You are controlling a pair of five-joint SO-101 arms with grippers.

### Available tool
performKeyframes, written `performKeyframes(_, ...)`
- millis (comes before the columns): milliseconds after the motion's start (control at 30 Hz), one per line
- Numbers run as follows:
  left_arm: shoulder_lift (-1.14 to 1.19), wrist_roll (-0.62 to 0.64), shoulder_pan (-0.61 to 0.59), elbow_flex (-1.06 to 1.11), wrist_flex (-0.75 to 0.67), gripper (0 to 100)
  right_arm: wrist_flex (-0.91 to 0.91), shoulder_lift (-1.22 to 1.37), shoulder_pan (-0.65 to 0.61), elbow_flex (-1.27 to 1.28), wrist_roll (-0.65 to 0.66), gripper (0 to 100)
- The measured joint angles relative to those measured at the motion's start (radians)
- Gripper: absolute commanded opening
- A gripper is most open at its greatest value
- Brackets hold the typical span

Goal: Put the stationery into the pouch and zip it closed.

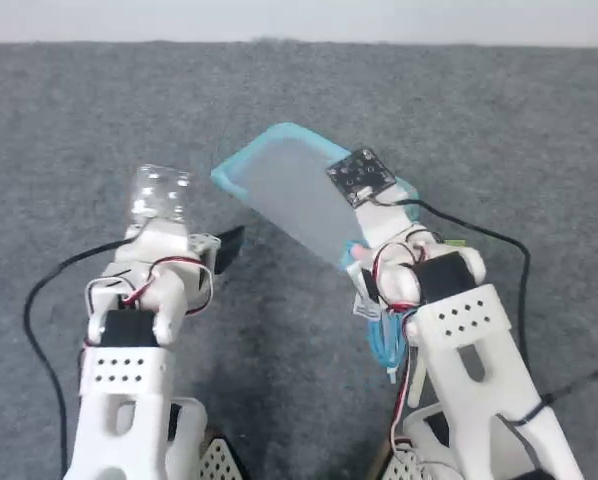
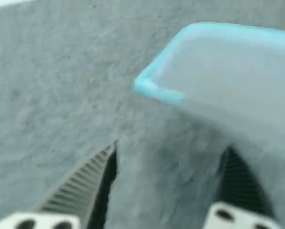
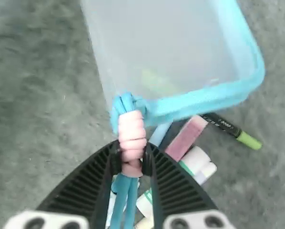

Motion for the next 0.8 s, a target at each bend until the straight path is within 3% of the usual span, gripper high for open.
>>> performKeyframes(167,-0.003,-0.003,0.02,0.0,0.006,33,0.08,0.0,-0.132,-0.152,-0.028,0.6)
performKeyframes(300,-0.041,0.005,0.084,-0.006,0.123,35,0.08,0.0,-0.215,-0.199,-0.028,0.6)
performKeyframes(533,-0.338,0.011,0.12,-0.052,0.35,36,0.08,0.055,-0.23,-0.238,-0.028,0.6)
performKeyframes(800,-0.423,-0.026,0.126,-0.049,0.361,36,0.08,0.081,-0.232,-0.253,-0.028,0.6)
